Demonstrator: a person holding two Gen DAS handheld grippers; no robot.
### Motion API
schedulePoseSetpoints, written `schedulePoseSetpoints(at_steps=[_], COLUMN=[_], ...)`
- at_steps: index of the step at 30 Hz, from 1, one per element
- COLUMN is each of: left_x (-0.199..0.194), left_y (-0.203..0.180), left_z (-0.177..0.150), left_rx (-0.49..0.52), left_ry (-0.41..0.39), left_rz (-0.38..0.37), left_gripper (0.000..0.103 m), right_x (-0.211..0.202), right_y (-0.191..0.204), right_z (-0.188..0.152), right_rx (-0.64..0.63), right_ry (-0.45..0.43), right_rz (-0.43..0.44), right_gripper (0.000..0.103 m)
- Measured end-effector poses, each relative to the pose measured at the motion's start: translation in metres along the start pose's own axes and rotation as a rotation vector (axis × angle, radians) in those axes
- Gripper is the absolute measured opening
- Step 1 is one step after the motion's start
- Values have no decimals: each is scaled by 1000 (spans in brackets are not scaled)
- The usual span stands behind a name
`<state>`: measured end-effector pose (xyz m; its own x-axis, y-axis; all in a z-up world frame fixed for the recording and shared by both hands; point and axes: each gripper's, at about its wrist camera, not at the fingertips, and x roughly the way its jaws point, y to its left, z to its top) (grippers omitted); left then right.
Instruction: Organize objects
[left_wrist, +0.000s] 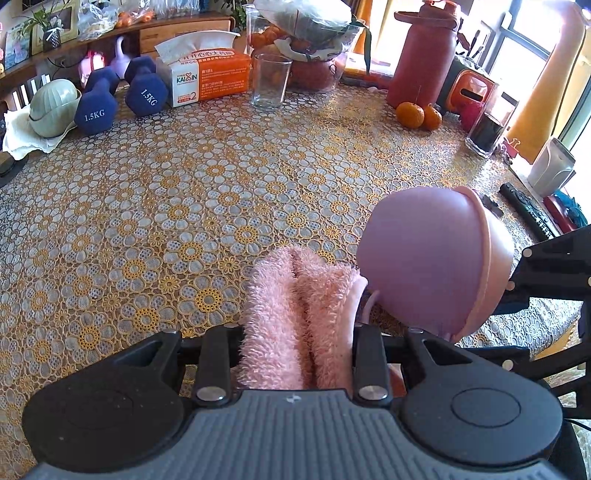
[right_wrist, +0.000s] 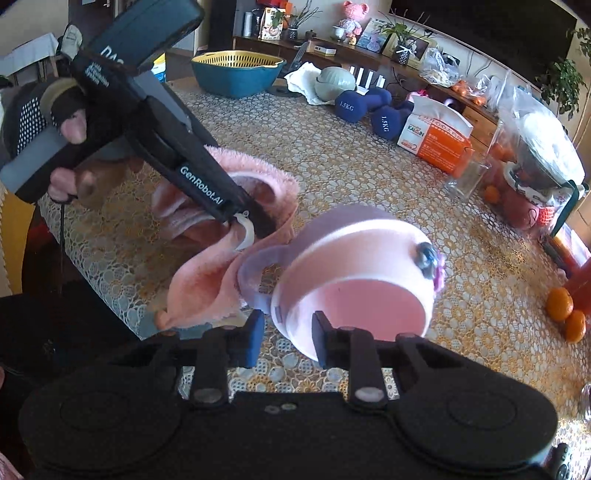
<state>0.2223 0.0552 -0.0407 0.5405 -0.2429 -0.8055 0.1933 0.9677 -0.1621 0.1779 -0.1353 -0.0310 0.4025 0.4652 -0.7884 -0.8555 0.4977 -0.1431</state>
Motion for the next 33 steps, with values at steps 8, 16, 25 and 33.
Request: schedulePoseSetpoints(at_steps=[8, 16, 25, 33], left_x=[-8, -58, -89, -66], left_y=[-3, -29, -72, -72], left_z=[-3, -10, -13, 2], left_rx=[25, 98, 214, 160], left_ry=[-24, -144, -168, -119], left_rz=[-3, -31, -100, -88], left_gripper=[30, 30, 30, 30], right_x=[12, -19, -32, -38], right_y=[1, -26, -25, -33], right_z=[-2, -5, -18, -35], right_rx=[23, 290, 457, 569], right_ry=[-26, -148, -200, -255], right_rz=[-5, 78, 135, 133], right_gripper=[16, 12, 13, 12])
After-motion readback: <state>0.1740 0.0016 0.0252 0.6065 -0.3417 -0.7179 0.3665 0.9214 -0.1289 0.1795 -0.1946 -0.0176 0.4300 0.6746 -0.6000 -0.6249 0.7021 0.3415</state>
